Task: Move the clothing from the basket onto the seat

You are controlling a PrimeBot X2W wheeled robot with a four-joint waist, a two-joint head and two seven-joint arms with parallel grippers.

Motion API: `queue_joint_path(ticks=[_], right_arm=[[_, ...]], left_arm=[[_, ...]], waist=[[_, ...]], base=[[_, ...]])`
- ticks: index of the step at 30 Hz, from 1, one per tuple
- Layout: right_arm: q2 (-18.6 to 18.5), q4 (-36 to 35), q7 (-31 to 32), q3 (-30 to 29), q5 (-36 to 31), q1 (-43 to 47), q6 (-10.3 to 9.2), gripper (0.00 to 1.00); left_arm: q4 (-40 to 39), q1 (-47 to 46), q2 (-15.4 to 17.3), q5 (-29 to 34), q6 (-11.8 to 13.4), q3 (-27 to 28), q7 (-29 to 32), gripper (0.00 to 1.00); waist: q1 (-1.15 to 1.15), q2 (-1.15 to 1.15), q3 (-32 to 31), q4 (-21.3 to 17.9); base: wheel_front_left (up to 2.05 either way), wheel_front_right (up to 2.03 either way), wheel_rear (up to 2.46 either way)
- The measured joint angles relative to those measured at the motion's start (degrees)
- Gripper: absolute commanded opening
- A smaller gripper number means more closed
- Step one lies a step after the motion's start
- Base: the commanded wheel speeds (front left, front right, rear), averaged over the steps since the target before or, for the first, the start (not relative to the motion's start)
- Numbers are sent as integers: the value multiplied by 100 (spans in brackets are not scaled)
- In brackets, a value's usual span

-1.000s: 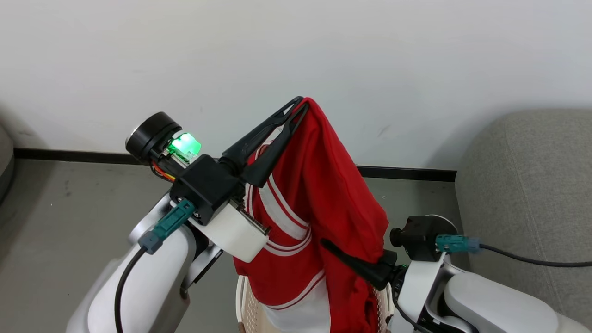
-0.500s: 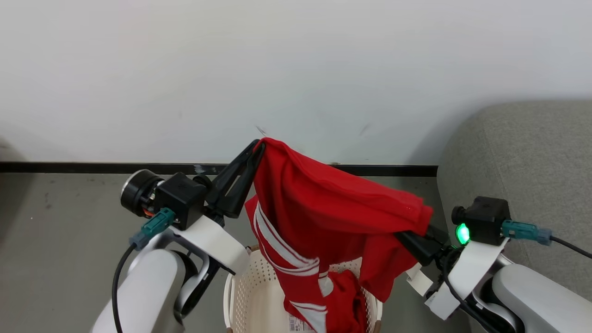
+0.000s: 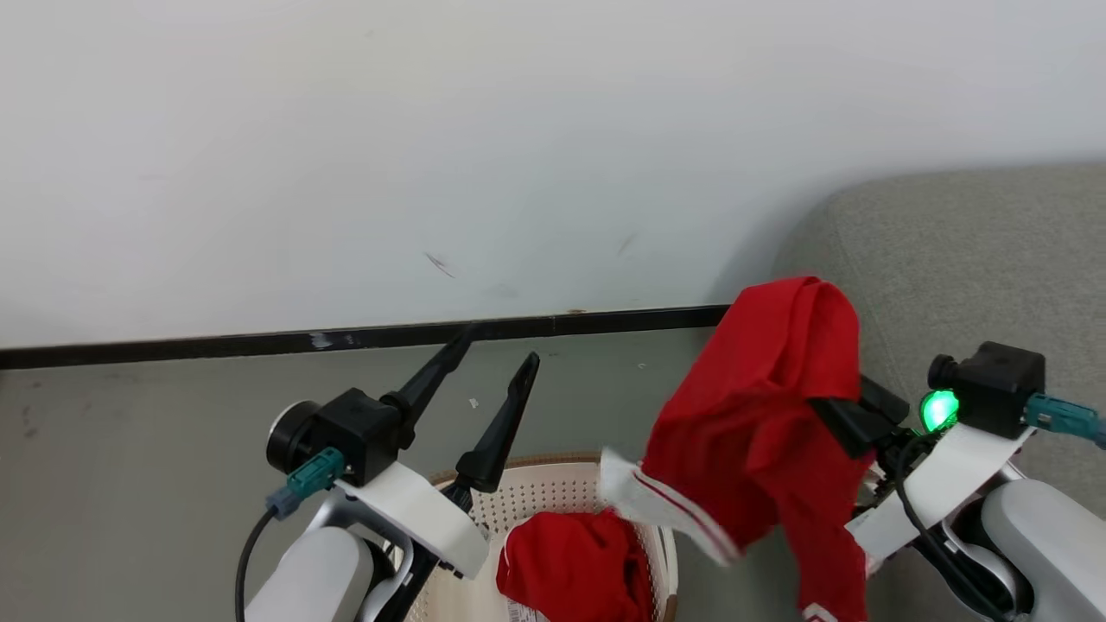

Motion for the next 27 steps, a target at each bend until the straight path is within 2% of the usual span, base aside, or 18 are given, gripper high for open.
queue_joint_path(ticks=[10,17,27], right_arm=[[-76,-131,0,-1073,-160,724,0,0],[-69,-302,0,-1619,-320,1161,0,0],[30,-509,0,-2016,-416,1694,-1,0]], left_arm=[[181,190,-54,7,-98,-375,-227,100],[204,235,-137,-118,-101,-553,-336,100],[189,321,-177,-130,-152,-857,-402,100]], waist=[[0,0,-46,-468],[0,0,-62,-791],[0,0,-62,-1255]], base=[[0,0,0],[0,0,0],[0,0,0]])
